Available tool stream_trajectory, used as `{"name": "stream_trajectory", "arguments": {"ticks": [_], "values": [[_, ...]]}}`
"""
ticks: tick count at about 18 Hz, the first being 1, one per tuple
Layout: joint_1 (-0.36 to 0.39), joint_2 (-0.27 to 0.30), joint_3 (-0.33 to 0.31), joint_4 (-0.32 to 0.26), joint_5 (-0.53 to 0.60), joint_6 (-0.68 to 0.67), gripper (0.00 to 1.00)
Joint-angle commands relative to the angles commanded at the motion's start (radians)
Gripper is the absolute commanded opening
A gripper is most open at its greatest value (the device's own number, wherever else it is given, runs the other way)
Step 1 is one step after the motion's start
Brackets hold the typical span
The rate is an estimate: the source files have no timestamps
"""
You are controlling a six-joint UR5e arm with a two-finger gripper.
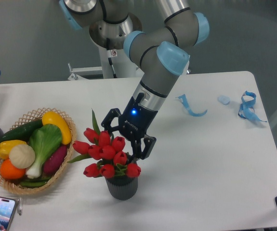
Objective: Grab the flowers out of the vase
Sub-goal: 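Close the gripper on the tulip stems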
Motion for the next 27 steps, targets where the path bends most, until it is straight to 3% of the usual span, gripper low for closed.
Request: {"name": "stream_trajectory", "arguments": {"ticks": [20, 21, 22, 23, 24, 27], "values": [[-0.005, -0.029, -0.002, 0.018, -0.029, 0.018, 1.0], [-0.005, -0.029, 0.0, 0.02, -0.038, 0.018, 0.97], [-0.005, -0.029, 0.0, 0.02, -0.04, 0.018, 0.89], [-0.005, -0.029, 0.0, 0.02, -0.04, 0.018, 0.72], [-0.005, -0.029, 0.0, 0.02, -0.04, 0.018, 0.65], [0.0, -0.029, 0.0, 0.02, -0.04, 0.018, 0.57]]}}
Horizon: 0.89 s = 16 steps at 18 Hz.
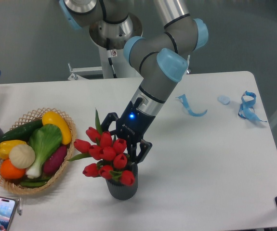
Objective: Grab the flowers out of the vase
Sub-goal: 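Close the gripper on the tulip stems, then lift the tulip bunch up out of the grey vase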
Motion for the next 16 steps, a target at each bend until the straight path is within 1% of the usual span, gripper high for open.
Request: {"name": "stream_trajectory", "arguments": {"ticks": [1, 3, 4, 10, 16], "values": [[0.0, 0.002, 0.0, 0.0, 0.0, 0.0, 0.5], [0.0, 0.002, -0.002, 0.0, 0.0, 0.0, 0.42], [0.002, 0.002, -0.002, 0.0, -0.002, -0.002, 0.4], [0.02, 0.008, -0.002, 0.0, -0.044, -0.003, 0.4], [0.054, 0.034, -0.002, -0.002, -0.115, -0.008, 0.4]]}}
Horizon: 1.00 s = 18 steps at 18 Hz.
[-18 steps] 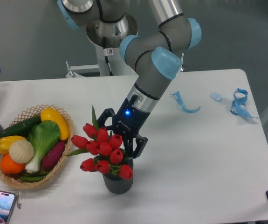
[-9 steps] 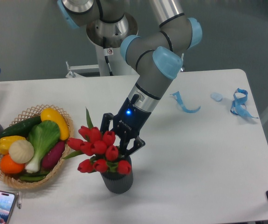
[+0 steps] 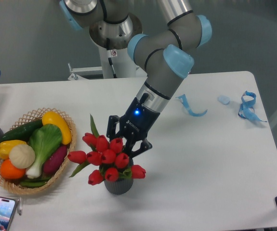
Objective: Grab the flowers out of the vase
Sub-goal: 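Lift the tulip bunch up out of the grey vase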
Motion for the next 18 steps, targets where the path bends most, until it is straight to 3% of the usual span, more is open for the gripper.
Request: {"name": "stream_trajectory", "arguments": {"ticks": [8, 12, 18], "values": [[0.04, 0.035, 0.0, 0.0, -0.069, -0.012, 0.4], [0.078, 0.052, 0.0, 0.0, -0.159, -0.073, 0.4], [0.086, 0.063, 0.012, 0.0, -0.189, -0.135, 0.4]]}}
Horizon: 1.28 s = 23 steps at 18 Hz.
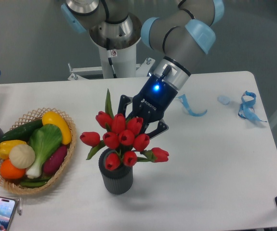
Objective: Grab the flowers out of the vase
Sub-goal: 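Lift the tulip bunch up out of the grey vase, then open the gripper, releasing the tulips beside the vase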
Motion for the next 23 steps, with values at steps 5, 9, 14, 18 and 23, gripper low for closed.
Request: {"name": "stream_trajectory", "arguments": {"ticks": [5, 9, 14, 18, 23], "values": [[0.025, 0.014, 0.009, 0.0, -0.052, -0.026, 0.4], [0.051, 0.015, 0.038, 0.0, -0.098, -0.107, 0.4], [0.063, 0.014, 0.106, 0.0, -0.106, -0.189, 0.4], [0.066, 0.014, 0.135, 0.0, -0.106, -0.242, 0.4], [0.077, 0.012, 0.15, -0.002, -0.107, -0.25, 0.4]]}}
